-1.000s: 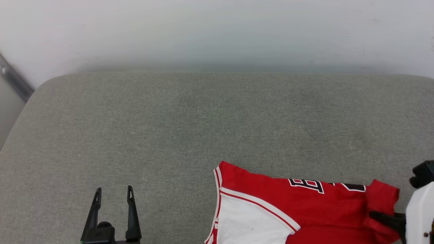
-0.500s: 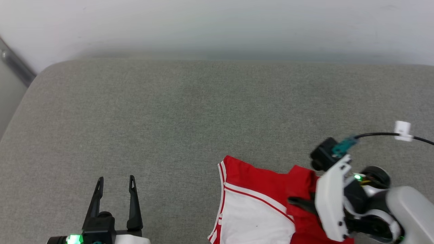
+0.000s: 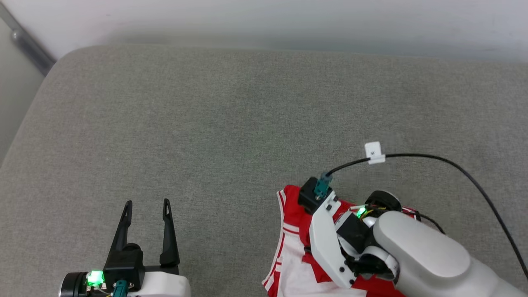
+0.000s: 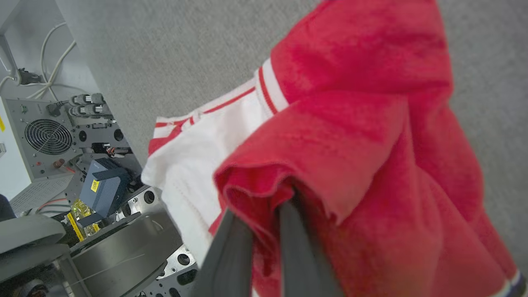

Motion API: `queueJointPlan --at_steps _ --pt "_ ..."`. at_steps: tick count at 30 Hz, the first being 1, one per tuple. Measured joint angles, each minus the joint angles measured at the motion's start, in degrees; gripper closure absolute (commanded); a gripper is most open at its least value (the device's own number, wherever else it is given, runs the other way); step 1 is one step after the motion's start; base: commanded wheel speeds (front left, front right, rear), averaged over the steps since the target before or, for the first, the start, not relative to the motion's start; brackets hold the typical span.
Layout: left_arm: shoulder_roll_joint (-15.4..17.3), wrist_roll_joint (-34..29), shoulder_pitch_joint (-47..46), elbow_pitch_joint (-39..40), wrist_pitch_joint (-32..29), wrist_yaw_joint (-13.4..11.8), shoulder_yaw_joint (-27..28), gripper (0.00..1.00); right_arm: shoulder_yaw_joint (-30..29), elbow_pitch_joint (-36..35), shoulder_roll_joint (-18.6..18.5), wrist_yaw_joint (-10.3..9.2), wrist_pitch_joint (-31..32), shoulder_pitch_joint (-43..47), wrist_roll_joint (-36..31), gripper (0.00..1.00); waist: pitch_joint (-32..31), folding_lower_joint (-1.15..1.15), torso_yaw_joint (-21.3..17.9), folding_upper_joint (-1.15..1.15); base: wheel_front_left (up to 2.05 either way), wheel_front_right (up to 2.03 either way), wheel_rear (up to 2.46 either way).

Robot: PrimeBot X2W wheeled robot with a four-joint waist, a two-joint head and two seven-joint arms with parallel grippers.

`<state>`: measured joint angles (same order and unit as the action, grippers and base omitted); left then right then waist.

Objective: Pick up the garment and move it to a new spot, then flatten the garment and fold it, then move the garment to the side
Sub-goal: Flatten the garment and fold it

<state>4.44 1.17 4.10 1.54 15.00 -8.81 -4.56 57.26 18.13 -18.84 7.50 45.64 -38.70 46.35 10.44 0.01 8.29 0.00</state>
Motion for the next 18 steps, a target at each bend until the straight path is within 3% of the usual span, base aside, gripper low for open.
queueJointPlan --at_steps 6,7,8,13,18 --pt "-0.30 -0.03 -0.34 -0.20 0.00 0.11 0.33 0.00 3.88 4.98 0.91 0.00 -3.89 -1.07 0.21 1.00 0.23 0.00 -0.03 0.00 0.00 0.00 0.00" --pt "-0.34 -0.09 -0.33 -0.26 0.00 0.18 0.52 0.00 4.23 5.38 1.04 0.00 -4.92 -1.12 0.71 0.67 0.16 0.00 -0.14 0.00 0.00 0.00 0.00" --pt "-0.36 -0.10 -0.31 -0.30 0.00 0.20 0.68 0.00 4.74 5.67 1.04 0.01 -6.01 -1.33 0.73 0.00 0.06 0.00 -0.30 0.00 0.00 0.00 0.00" --pt "-0.32 -0.51 0.45 -0.37 -0.01 0.35 1.15 0.00 5.53 3.44 -0.47 0.01 -12.60 -3.11 2.03 0.00 -1.24 0.00 -1.13 0.00 0.00 0.00 0.00" --pt "-0.33 -0.62 1.80 -0.51 0.00 0.33 1.37 0.00 1.92 -2.26 -5.81 0.00 -23.58 -4.07 1.90 0.00 -3.56 0.00 -2.49 0.00 0.00 0.00 0.00"
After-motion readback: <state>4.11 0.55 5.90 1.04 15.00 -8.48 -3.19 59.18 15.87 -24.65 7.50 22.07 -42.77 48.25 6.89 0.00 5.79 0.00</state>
